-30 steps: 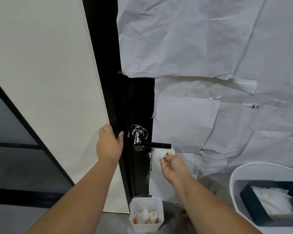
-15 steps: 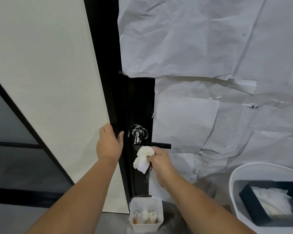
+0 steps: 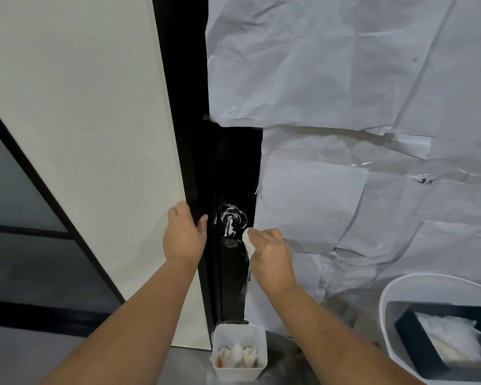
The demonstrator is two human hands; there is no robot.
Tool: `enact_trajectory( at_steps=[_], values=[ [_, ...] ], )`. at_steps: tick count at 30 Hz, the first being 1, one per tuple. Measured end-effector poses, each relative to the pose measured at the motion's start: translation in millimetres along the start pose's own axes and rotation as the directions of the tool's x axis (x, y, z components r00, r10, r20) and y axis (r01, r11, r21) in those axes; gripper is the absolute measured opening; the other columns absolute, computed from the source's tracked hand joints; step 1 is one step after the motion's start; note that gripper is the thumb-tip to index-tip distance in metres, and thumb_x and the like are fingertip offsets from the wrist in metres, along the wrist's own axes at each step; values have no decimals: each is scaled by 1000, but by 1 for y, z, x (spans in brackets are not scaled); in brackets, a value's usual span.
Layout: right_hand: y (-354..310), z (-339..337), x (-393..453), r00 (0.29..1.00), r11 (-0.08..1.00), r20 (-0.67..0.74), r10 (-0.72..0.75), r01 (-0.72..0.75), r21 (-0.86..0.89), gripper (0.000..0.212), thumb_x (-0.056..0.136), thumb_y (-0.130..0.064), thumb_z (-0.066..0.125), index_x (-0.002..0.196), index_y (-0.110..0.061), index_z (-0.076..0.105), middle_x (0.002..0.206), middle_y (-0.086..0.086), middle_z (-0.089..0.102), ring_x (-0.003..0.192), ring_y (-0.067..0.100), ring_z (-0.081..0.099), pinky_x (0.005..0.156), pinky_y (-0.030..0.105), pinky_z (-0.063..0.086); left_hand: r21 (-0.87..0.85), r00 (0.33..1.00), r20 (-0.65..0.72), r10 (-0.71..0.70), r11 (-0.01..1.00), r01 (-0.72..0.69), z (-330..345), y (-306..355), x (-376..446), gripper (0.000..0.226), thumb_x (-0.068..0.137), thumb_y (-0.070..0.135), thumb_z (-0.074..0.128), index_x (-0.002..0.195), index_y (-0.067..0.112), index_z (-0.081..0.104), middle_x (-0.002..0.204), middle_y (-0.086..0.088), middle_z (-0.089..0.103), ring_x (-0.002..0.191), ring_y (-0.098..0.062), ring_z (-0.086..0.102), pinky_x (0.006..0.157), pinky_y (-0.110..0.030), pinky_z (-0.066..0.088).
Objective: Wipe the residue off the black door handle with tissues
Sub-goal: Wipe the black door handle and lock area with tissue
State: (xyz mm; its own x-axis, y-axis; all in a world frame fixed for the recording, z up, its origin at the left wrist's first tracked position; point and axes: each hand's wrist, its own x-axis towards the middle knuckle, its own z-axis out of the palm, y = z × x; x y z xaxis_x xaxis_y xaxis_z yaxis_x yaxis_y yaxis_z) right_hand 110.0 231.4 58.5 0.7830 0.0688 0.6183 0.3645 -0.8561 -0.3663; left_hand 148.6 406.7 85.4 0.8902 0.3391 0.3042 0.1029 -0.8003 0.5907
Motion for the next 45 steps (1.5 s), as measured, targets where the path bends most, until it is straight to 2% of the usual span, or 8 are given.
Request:
enact_trajectory(
  at_steps=[13, 16, 18, 20, 23, 29, 38, 45],
  values=[
    [-9, 18, -22, 892, 940, 315, -324, 341, 0, 54, 59, 10, 58, 108, -14, 65, 109, -4, 68, 89, 21, 56, 73, 31, 51, 6, 1000, 9, 0, 1000, 0, -2, -1, 1, 34, 94, 38, 58, 101, 8, 42, 99, -8, 48, 64, -25, 49, 51, -32, 34],
    [-2, 21, -41, 868, 945, 476, 143, -263, 195, 42, 65, 11, 48, 85, -16, 73, 82, -3, 72, 78, 19, 60, 72, 31, 54, 5, 1000, 8, 1, 1000, -1, -3, -1, 0, 34, 94, 38, 57, 101, 9, 42, 98, -7, 47, 63, -23, 49, 51, -31, 34],
    [0, 19, -34, 577, 480, 646, 500, -805, 348, 36, 75, 9, 49, 90, -13, 74, 75, 0, 74, 76, 18, 67, 82, 36, 56, 6, 1000, 6, 5, 1000, -5, -3, 0, 0, 33, 94, 37, 57, 101, 9, 42, 98, -6, 47, 62, -23, 50, 51, -31, 35],
    [0, 17, -27, 378, 59, 747, 547, -907, 416, 33, 84, 10, 49, 100, -10, 70, 81, 7, 74, 77, 21, 69, 88, 44, 54, 5, 1000, 8, 2, 1000, -3, -2, 0, 0, 33, 94, 37, 57, 101, 9, 42, 98, -6, 47, 62, -23, 49, 51, -31, 35],
    [-9, 12, -14, 380, -243, 790, 481, -808, 536, 37, 89, 16, 42, 105, -8, 65, 101, 15, 70, 91, 24, 68, 83, 36, 55, 0, 1000, 5, 1, 1000, -1, -2, 0, 0, 34, 94, 38, 57, 100, 9, 41, 98, -7, 47, 61, -23, 48, 50, -30, 34],
    [-24, 15, 4, 375, -461, 826, 420, -696, 550, 39, 92, 14, 35, 110, -6, 63, 107, 11, 67, 92, 20, 61, 83, 29, 49, -6, 1000, 7, 12, 1000, -12, -3, -1, 0, 33, 94, 37, 58, 100, 9, 42, 96, -6, 47, 61, -23, 49, 49, -29, 35],
    [-26, 17, -2, 446, -65, 841, 306, -872, 485, 46, 79, 17, 45, 108, -10, 70, 101, 13, 73, 85, 21, 68, 68, 25, 50, 9, 1000, 7, 15, 1000, -15, -3, -2, 2, 34, 93, 39, 59, 100, 10, 42, 95, -4, 46, 65, -22, 50, 52, -31, 38],
    [-14, -4, -8, 479, 1, 834, 273, -867, 498, 46, 74, 15, 47, 98, -14, 74, 94, 9, 72, 85, 22, 58, 67, 28, 38, -200, 994, -38, -102, 975, 92, 3, -7, -5, 34, 85, 29, 72, 88, 15, 41, 87, -1, 48, 61, -14, 47, 53, -27, 37]
  ],
)
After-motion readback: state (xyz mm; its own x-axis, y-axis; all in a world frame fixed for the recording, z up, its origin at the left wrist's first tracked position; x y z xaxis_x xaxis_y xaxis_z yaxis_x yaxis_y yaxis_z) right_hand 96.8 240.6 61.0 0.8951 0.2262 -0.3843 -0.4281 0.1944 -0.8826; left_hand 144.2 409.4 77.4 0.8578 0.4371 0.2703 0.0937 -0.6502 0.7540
